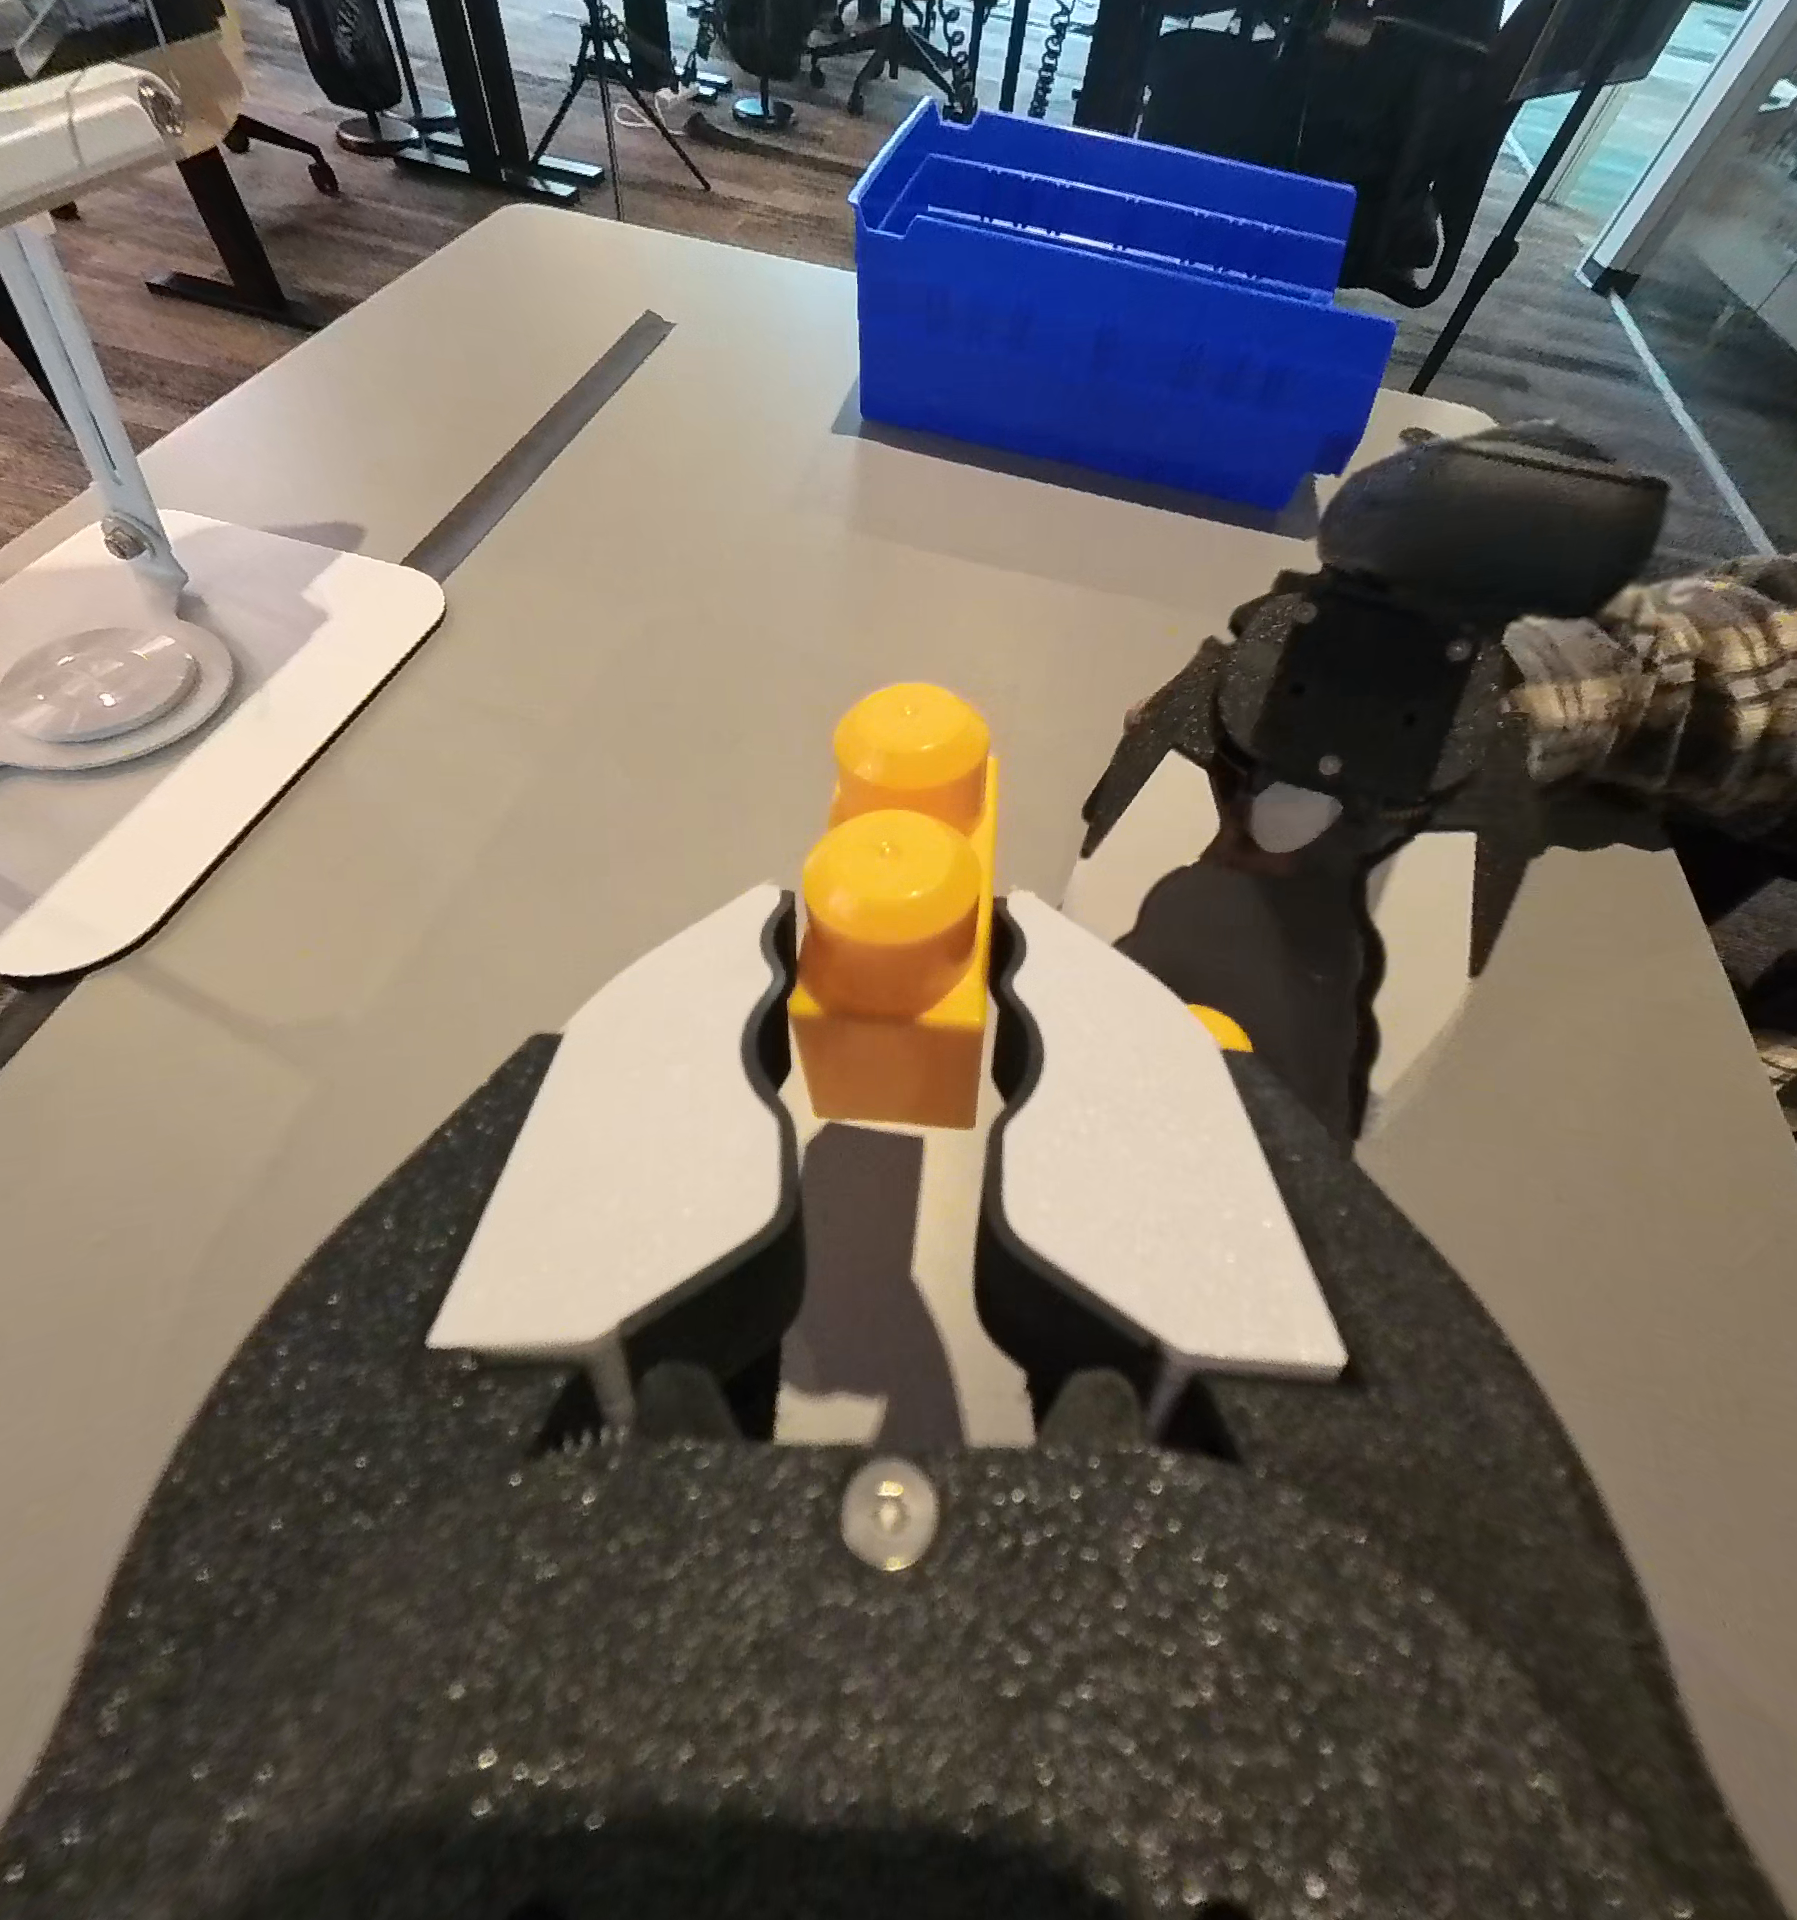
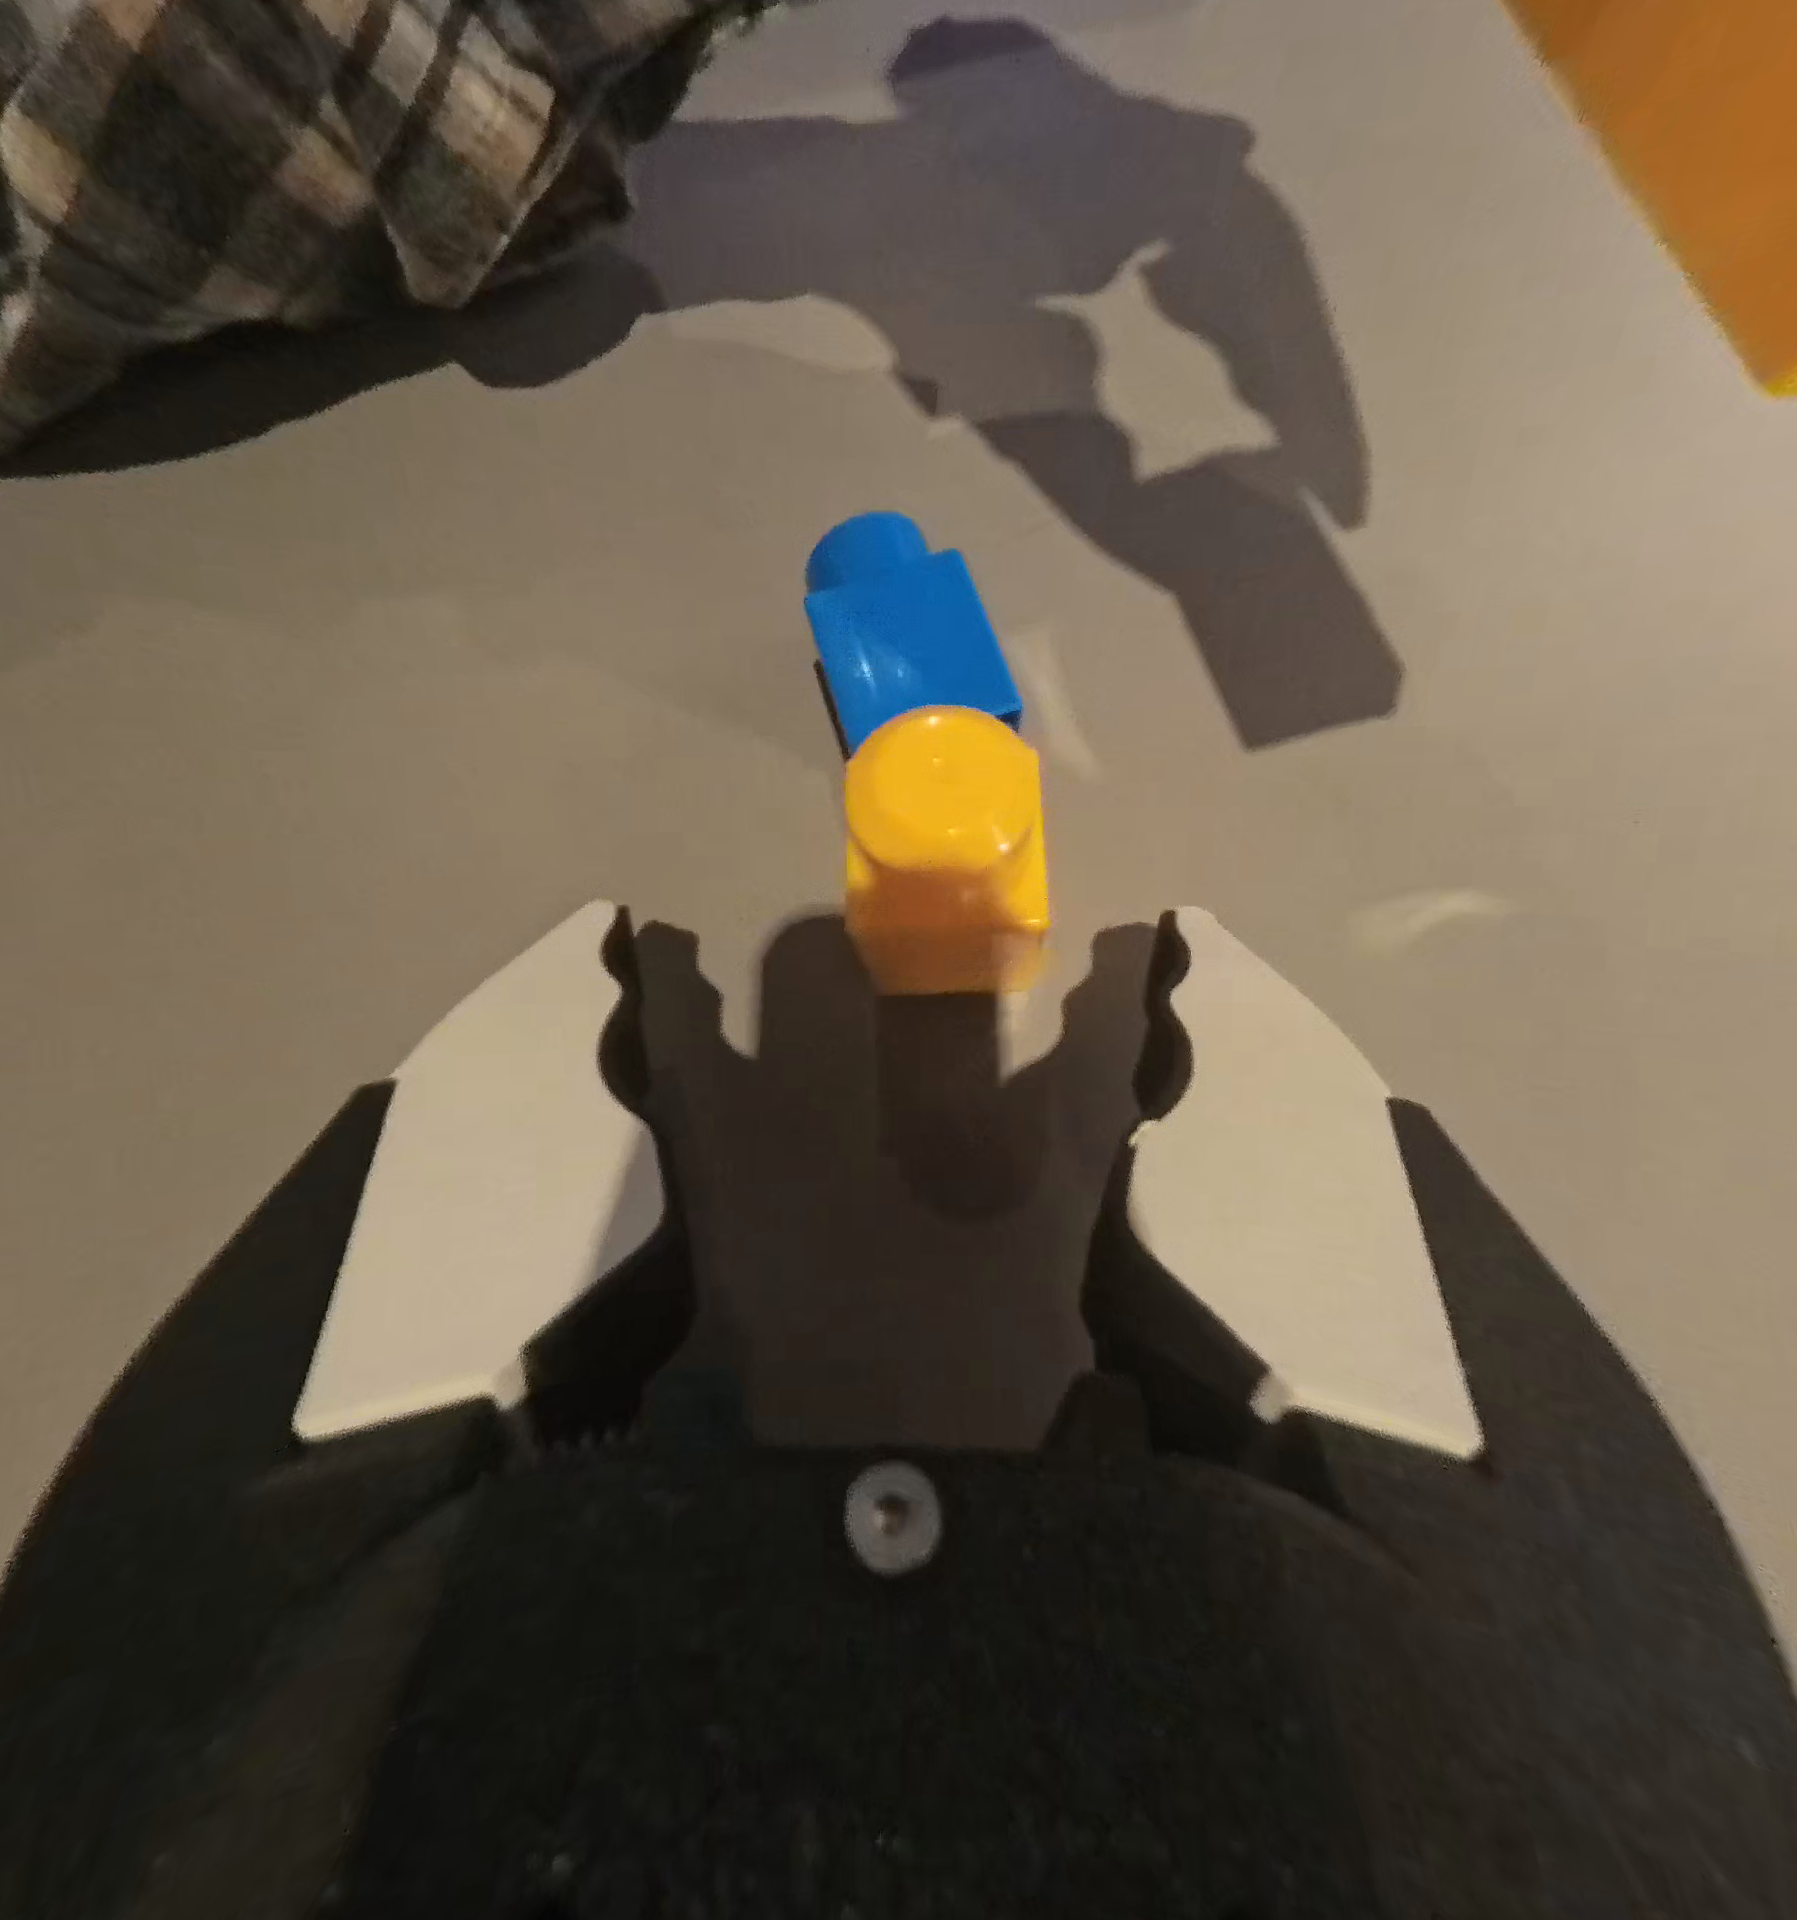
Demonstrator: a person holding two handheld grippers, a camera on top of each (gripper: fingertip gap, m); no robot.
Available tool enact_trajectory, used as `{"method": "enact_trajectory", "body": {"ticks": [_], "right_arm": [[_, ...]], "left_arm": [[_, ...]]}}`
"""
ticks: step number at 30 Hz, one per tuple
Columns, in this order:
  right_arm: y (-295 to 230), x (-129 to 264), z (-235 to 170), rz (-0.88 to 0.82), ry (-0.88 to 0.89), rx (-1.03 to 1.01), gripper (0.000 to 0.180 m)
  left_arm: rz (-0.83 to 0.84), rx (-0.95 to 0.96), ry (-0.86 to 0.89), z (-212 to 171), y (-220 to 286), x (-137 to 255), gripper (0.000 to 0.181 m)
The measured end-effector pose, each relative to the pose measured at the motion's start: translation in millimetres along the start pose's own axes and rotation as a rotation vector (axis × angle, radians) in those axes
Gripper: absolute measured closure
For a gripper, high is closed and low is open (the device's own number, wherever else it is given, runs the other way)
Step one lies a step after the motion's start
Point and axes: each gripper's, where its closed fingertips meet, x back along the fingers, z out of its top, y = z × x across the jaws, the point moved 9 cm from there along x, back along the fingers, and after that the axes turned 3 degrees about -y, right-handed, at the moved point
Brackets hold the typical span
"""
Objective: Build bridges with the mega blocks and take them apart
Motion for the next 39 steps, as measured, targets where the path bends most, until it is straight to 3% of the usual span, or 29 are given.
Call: {"method": "enact_trajectory", "body": {"ticks": [20, 32, 39], "right_arm": [[13, -8, 3, 0.038, -0.035, -0.059, 0.140], [20, 2, -2, 0.057, -0.026, -0.070, 0.143], [41, 33, -18, 0.052, -0.072, -0.059, 0.143]], "left_arm": [[-0.048, 0.078, 0.194, 3, -3, -2, 0.146], [-0.064, 0.047, 0.189, 2, 0, -6, 0.146], [-0.117, 0.016, 0.147, 3, 10, -20, 0.146]]}}
